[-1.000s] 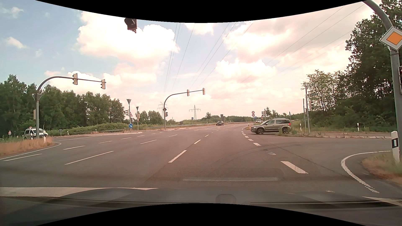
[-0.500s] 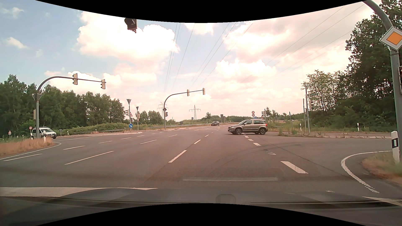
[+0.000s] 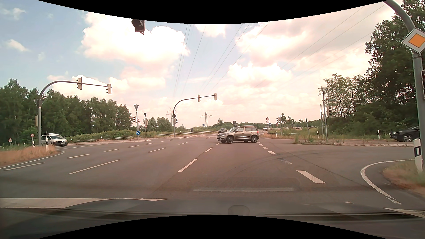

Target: Follow the waypoints while adhering to traffic rules and regulations

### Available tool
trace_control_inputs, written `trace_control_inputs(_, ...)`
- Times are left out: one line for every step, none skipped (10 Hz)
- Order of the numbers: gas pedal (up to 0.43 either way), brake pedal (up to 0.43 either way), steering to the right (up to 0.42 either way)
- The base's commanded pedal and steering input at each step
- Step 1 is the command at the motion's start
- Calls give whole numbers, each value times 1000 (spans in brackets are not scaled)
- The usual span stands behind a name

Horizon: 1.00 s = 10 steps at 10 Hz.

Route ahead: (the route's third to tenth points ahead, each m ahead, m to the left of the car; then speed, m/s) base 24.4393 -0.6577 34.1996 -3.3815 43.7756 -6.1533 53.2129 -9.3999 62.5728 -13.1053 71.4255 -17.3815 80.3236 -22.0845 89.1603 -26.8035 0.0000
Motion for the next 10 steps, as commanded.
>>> trace_control_inputs(0, 567, 20)
trace_control_inputs(0, 567, 20)
trace_control_inputs(0, 567, 20)
trace_control_inputs(0, 561, 20)
trace_control_inputs(0, 561, 20)
trace_control_inputs(0, 561, 20)
trace_control_inputs(0, 561, 20)
trace_control_inputs(0, 561, 20)
trace_control_inputs(0, 561, 20)
trace_control_inputs(0, 555, 20)
